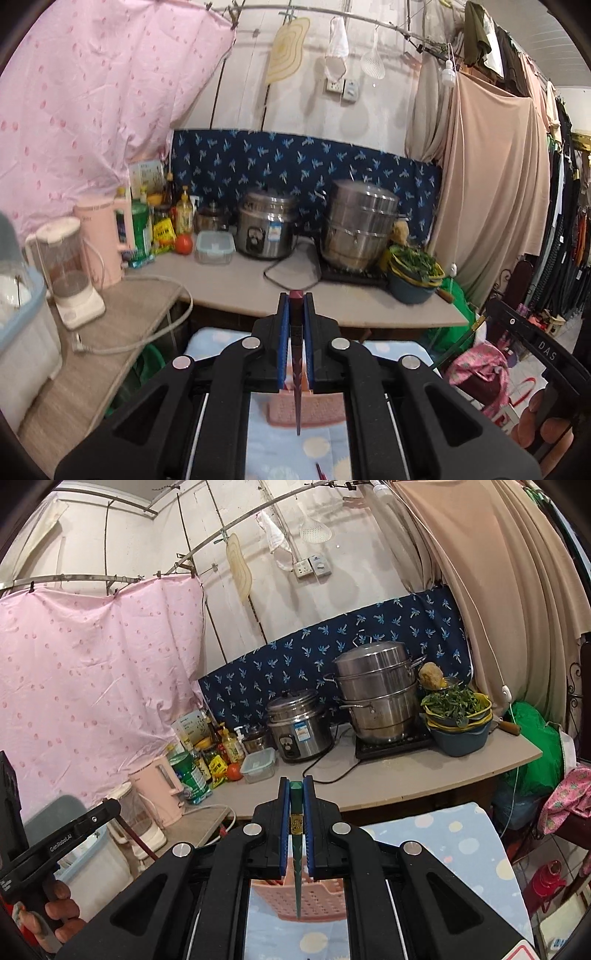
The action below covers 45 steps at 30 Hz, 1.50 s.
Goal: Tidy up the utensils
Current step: 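Lift both held chopsticks and carry them over the pink basket, then open both tools to drop the chopsticks into the basket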
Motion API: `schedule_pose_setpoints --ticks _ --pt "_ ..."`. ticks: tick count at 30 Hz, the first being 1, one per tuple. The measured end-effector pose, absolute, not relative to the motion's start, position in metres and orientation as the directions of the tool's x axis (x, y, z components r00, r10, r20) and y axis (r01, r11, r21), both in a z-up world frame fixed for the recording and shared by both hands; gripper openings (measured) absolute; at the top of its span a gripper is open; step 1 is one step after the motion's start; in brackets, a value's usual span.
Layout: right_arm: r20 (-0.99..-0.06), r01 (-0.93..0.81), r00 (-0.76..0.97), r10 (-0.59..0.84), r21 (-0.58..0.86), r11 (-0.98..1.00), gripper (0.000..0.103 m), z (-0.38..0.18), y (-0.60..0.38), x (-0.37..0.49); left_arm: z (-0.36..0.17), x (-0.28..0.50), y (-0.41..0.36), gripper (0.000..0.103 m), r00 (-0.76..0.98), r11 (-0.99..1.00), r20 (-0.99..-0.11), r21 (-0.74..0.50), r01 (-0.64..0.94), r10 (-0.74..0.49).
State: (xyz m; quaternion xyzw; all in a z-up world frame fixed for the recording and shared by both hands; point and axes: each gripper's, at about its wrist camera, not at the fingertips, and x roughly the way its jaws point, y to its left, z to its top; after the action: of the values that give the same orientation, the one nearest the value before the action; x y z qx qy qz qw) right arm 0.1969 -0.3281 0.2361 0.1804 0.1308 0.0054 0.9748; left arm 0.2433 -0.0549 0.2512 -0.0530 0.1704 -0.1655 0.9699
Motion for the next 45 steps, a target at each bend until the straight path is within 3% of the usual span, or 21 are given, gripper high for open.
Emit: schedule_pose_setpoints --ticks 11,21,39,45 --pt "-0.256 0.041 0.965 0.062 0.380 0.924 0.007 0.221 -0.331 0.268 0.248 0.308 -0.086 0.007 0.921 0.957 -0.265 -0.112 0.266 -0.287" --pt "-0.347 0.072 0.936 0.063 0.364 0.929 0.007 0.178 -0.333 0.296 0.205 0.337 -0.104 0.007 0.888 0.950 -0.339 -0.126 0.286 -0.312" --pt "-0.420 0.075 0.903 0.087 0.355 0.932 0.007 0.146 -0.330 0.304 0.168 0.349 -0.097 0.007 0.861 0.953 -0.413 -0.175 0.246 -0.298" --pt "-0.420 0.076 0.904 0.076 0.334 0.940 0.015 0.144 -0.328 0.298 0.164 0.346 -0.094 0.031 0.860 0.955 -0.419 -0.183 0.234 -0.291"
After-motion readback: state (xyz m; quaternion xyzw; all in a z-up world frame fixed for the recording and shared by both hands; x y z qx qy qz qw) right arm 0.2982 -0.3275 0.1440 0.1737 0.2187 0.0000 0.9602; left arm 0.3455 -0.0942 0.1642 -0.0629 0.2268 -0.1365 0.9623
